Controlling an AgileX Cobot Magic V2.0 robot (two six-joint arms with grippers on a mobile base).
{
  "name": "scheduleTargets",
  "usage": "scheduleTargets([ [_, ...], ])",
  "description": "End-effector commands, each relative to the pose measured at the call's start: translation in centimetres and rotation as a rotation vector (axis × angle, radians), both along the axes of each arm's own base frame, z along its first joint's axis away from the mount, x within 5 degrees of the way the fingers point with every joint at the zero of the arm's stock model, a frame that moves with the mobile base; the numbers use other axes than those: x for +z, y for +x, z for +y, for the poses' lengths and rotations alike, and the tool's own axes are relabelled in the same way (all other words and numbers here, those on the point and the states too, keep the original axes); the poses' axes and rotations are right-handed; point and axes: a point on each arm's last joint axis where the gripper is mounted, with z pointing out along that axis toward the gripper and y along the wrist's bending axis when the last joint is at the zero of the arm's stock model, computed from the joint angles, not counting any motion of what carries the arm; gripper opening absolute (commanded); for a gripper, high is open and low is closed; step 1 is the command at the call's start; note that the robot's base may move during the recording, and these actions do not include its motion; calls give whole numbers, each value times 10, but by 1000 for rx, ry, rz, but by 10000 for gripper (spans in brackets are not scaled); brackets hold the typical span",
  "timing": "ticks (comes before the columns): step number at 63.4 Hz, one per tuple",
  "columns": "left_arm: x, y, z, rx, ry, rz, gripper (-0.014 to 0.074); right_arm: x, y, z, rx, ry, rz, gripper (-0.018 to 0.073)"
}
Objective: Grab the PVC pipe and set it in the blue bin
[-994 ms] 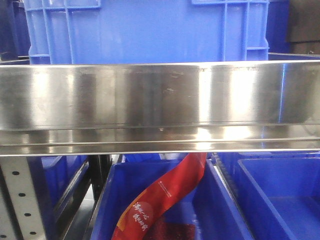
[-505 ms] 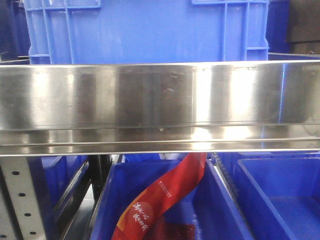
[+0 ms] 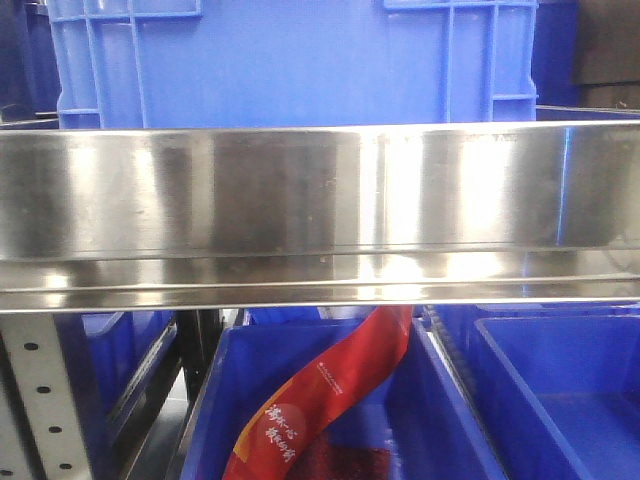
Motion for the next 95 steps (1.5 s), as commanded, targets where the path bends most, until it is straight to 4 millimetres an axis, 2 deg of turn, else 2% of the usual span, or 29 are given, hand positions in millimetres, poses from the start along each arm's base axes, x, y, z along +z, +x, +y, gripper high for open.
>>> scheduleTargets([
  [1, -18, -11, 10, 87, 10, -32, -111, 1, 0, 0, -6, -8, -15, -162],
  [13, -59, -28, 23, 237, 11, -34, -111, 1, 0, 0, -6, -8, -15, -162],
  [31, -114, -34, 28, 316, 18, 5, -111, 1, 0, 0, -6, -8, -15, -162],
  [36, -113, -35, 28, 318, 16, -8, -111, 1, 0, 0, -6, -8, -15, -162],
  [39, -118, -34, 28, 313, 23, 45, -111, 1, 0, 0, -6, -8, -15, -162],
  [95, -118, -34, 28, 313, 22, 40, -111, 1, 0, 0, -6, -8, -15, -162],
])
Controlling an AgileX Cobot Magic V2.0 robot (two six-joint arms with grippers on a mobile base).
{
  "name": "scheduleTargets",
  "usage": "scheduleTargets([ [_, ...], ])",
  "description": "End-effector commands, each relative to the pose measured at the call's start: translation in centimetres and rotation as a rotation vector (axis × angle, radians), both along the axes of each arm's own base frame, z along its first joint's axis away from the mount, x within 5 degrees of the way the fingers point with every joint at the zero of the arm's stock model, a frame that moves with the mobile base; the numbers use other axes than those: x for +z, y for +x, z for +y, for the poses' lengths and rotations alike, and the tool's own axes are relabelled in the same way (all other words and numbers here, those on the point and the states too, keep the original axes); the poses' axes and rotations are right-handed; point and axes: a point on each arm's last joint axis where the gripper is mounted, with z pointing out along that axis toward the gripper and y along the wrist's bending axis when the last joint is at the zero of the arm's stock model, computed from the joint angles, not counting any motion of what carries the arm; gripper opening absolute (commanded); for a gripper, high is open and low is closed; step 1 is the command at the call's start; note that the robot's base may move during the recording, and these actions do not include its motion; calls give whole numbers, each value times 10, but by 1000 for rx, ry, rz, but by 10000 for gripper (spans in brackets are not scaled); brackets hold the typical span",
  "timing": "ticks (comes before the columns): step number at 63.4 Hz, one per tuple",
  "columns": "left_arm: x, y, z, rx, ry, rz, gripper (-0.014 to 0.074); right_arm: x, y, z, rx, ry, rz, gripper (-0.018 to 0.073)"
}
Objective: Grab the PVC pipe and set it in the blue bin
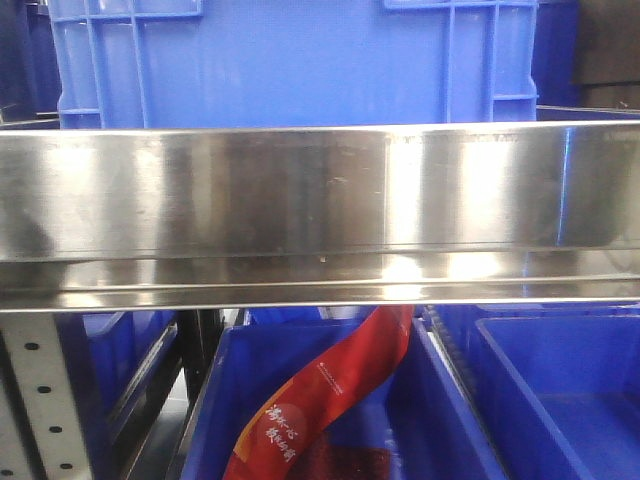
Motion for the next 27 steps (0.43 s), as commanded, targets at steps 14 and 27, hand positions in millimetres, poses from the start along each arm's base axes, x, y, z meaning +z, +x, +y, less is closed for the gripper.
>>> scheduleTargets([
  [14, 1, -1, 0, 4, 2, -14, -111, 1, 0, 0, -6, -8, -17, -162],
  [27, 1, -1, 0, 4, 2, -14, -111, 1, 0, 0, -6, -8, -17, -162],
])
